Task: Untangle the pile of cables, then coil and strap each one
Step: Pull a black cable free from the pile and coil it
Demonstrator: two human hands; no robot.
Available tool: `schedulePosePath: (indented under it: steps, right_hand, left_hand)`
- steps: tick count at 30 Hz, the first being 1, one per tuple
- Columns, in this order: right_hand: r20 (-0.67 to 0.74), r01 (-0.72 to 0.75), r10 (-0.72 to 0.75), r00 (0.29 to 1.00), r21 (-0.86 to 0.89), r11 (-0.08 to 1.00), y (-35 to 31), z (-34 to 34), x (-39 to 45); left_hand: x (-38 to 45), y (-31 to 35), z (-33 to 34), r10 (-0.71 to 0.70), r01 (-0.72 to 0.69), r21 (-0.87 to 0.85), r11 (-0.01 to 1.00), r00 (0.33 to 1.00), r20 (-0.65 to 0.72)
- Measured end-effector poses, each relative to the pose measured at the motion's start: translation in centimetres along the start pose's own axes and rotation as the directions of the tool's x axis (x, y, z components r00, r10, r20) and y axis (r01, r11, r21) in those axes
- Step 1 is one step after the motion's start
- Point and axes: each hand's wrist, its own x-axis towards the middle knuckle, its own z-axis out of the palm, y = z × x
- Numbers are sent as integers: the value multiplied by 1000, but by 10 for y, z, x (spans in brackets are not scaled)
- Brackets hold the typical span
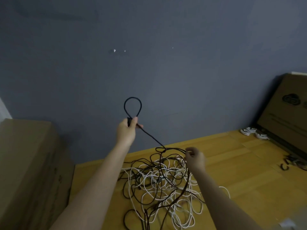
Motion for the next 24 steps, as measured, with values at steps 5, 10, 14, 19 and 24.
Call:
schedulePosePath:
  steps: [5,10,14,19,24]
  right_hand:
    - [-80,-118,107,991,-156,981,28,-1,16]
    - [-100,-217,204,974,-137,967,36,-1,26]
    - [-110,-237,235,966,-1,972,37,4,26]
    - [16,-53,52,999,63,997,6,12,15]
    - [399,407,-404,823,81,910,-40,27,-15]
  left_hand:
    - [7,4,2,27,-27,5,1000,998,-52]
    - [20,0,-11,-24,-7,-123,992,968,-248]
    - [24,0,-21,-24,-19,-149,989,960,-280]
    - [10,10,-4,28,-36,-125,992,997,-65]
    - [-3,25,19,48,-38,-103,994,994,95]
